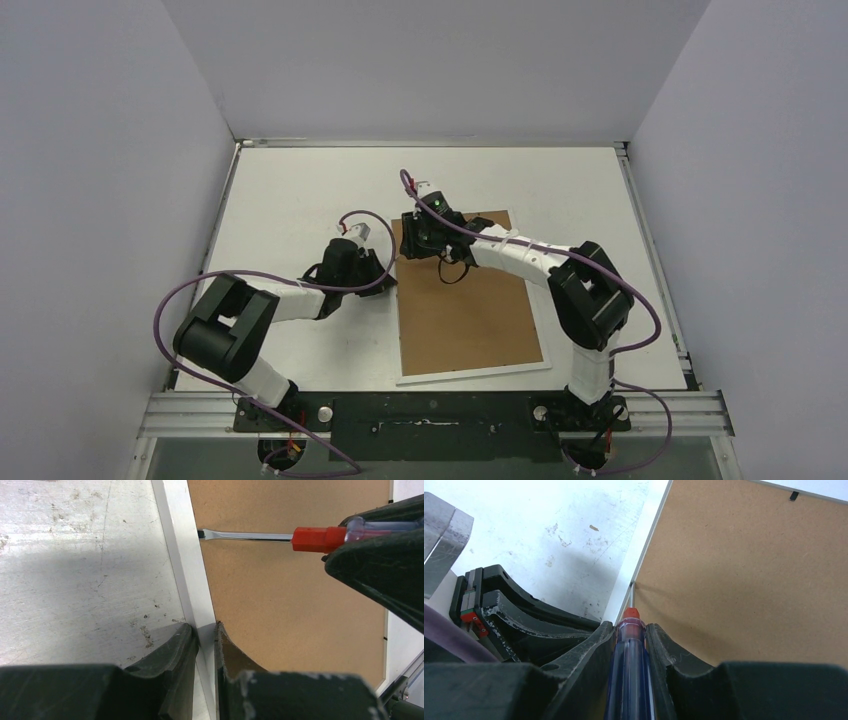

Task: Take the photo out of the frame
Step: Release the photo frame item from the photo frame.

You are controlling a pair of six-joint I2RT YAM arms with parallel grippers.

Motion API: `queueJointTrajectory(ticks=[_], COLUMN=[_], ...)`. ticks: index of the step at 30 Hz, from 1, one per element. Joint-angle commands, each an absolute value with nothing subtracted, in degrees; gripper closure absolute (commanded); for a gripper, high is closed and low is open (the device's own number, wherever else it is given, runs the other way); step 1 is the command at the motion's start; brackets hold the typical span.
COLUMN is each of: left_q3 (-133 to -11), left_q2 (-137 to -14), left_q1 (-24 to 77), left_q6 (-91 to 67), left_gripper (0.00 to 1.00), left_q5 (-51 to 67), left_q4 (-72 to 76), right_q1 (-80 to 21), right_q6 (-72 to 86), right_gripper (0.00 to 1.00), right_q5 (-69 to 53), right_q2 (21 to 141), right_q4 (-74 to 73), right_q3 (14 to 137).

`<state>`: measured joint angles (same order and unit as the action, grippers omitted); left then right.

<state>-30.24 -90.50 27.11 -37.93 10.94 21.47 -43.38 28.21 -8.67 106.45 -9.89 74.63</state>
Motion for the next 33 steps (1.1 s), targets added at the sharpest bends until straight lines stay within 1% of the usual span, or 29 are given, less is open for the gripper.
queueJointTrajectory(ticks=[1, 12, 18, 23, 29, 33], left_q3=[-27.5, -26.1, -25.2, -24.8, -25.0, -25.4], left_q2=[-94.5, -93.7, -93.0, -92.1, -91.4, -91.3], left_q1=[28.5, 28.5, 28.3, 27.9, 27.4, 27.0], left_q6=[-35.1, -36.0, -36.8, -37.3, -37.6, -37.5], left_gripper=[1.00, 1.00, 1.00, 1.00, 1.00, 1.00], left_q5=[12.5, 12.5, 12.0, 11.6, 10.7, 10.9], left_q4=[14.2, 15.8, 16.3, 15.7, 14.4, 14.2], right_q1=[-46.7, -53.1, -54.5, -53.0, -46.7, -43.2], right_q6=[25.1, 18.6, 18.4, 21.5, 28.3, 31.2], right_gripper=[1.00, 1.00, 1.00, 1.00, 1.00, 1.00], right_q5=[-8.1, 2.8, 5.3, 7.0, 4.4, 1.2], right_q2=[108.5, 113.4, 113.2, 107.2, 95.6, 91.8], right_q4=[-16.3, -27.9, -28.1, -25.3, -16.5, -13.3], right_q3=[79.0, 93.2, 95.0, 90.5, 76.3, 70.9])
